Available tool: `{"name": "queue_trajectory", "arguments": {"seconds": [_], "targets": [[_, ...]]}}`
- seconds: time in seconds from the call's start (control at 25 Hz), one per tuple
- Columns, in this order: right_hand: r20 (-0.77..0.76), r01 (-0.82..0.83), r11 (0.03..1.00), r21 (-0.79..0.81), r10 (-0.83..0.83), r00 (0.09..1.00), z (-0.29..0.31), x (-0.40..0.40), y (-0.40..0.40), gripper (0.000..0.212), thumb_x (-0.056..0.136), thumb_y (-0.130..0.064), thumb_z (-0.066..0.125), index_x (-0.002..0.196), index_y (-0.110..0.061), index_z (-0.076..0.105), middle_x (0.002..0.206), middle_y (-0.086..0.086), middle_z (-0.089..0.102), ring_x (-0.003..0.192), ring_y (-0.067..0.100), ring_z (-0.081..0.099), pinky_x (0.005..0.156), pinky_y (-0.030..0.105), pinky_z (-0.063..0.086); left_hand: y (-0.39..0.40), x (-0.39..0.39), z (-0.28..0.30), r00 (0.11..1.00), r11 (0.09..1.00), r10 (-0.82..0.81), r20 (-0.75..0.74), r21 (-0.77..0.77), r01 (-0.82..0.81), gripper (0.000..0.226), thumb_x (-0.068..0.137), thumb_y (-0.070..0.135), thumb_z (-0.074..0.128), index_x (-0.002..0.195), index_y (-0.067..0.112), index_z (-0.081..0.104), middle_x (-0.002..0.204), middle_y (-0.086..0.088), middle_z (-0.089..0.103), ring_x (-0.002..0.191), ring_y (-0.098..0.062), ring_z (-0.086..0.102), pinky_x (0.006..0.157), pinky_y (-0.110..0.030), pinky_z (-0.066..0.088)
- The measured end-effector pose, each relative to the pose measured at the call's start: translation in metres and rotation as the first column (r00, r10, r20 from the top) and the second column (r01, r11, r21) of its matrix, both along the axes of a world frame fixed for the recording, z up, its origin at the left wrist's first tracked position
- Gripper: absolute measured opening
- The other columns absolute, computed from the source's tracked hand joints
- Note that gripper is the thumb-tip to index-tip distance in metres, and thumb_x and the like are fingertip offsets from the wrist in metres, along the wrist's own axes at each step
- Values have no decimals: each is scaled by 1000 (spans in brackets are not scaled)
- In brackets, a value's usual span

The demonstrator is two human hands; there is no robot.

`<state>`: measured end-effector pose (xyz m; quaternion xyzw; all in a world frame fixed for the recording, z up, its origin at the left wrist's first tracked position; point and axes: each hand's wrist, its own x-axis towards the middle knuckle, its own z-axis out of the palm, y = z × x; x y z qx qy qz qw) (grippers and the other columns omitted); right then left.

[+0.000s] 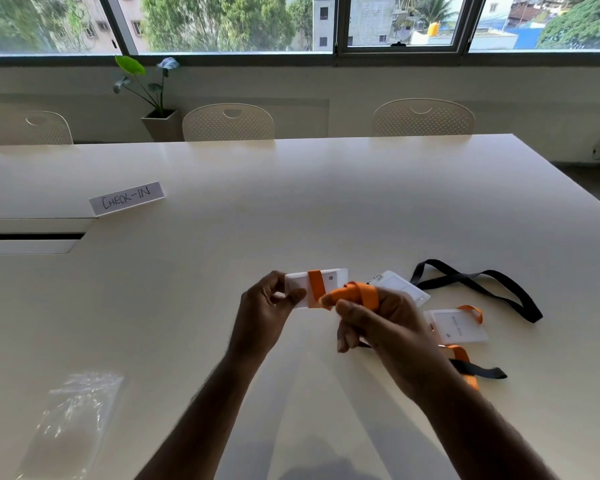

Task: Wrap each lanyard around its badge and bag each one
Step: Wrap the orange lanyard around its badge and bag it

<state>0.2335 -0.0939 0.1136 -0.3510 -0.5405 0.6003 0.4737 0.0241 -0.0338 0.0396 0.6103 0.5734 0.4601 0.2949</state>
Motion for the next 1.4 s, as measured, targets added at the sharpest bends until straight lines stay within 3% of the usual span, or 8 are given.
{"name": "queue_trajectory", "arguments": {"seconds": [0.24, 0.68, 0.84, 0.96, 1.08, 1.2, 1.28, 1.4], "targets": [[33, 145, 989, 15, -146, 989, 13, 16, 31, 30, 91, -27, 67, 110, -8, 80, 43, 0, 41, 42, 19, 51, 54, 29, 49, -6, 9, 4, 984, 983, -177, -16, -53, 176, 7, 91, 28, 79, 96, 27, 74, 90, 10, 77, 84, -12, 72, 79, -35, 62], [412, 141, 974, 177, -204, 888, -20, 39, 70, 20, 101, -24, 66, 115, -32, 77, 49, -1, 58, 40, 10, 51, 46, 24, 45, -15, 0, 12, 872, 885, -464, -155, -122, 449, 12, 91, 25, 78, 100, 17, 77, 92, 7, 77, 87, -12, 70, 80, -29, 59], [386, 81, 994, 73, -103, 917, -41, 37, 70, 21, 98, -27, 66, 116, -32, 76, 82, -4, 81, 65, 10, 71, 53, 24, 47, -15, -7, 20, 852, 851, -519, -70, -129, 508, 12, 90, 18, 78, 101, 16, 76, 95, 2, 77, 88, -19, 71, 82, -34, 60], [231, 12, 1000, -1, -12, 973, -54, 36, 66, 28, 96, -29, 65, 121, -20, 74, 116, -1, 80, 101, 15, 75, 81, 31, 60, -12, -10, 24, 868, 863, -497, -12, -113, 492, 14, 89, 15, 79, 102, 12, 76, 96, -4, 77, 90, -25, 73, 85, -43, 61], [290, -49, 999, -14, 51, 956, -68, 37, 57, 19, 87, -22, 78, 104, -31, 79, 101, -6, 80, 95, 14, 73, 84, 40, 60, -12, -7, 24, 889, 885, -435, 139, -114, 451, 20, 87, 23, 82, 99, 9, 74, 94, -17, 74, 88, -30, 72, 86, -52, 60], [386, 11, 1000, -6, -7, 922, -75, 34, 50, 33, 85, 2, 79, 75, -30, 77, 77, -10, 76, 76, 4, 69, 81, 47, 59, -15, -2, 29, 876, 902, -383, 295, -87, 424, 18, 85, 20, 83, 96, 9, 74, 93, -15, 74, 88, -20, 71, 80, -43, 61], [339, 71, 997, 22, -75, 938, -75, 29, 47, 33, 85, 6, 79, 79, -27, 78, 83, -2, 79, 85, 18, 75, 88, 63, 59, -17, 5, 33, 855, 904, -371, 362, -69, 422, 17, 83, 17, 79, 98, 11, 74, 92, 0, 77, 89, -12, 73, 77, -28, 61], [187, 63, 998, -30, -56, 981, -77, 23, 42, 11, 84, -34, 85, 94, -32, 82, 104, 16, 80, 99, 48, 74, 88, 67, 55, -17, 11, 35, 861, 927, -332, 385, -37, 374, 21, 83, 19, 75, 102, 11, 73, 96, 3, 79, 91, -9, 74, 78, -25, 61]]}}
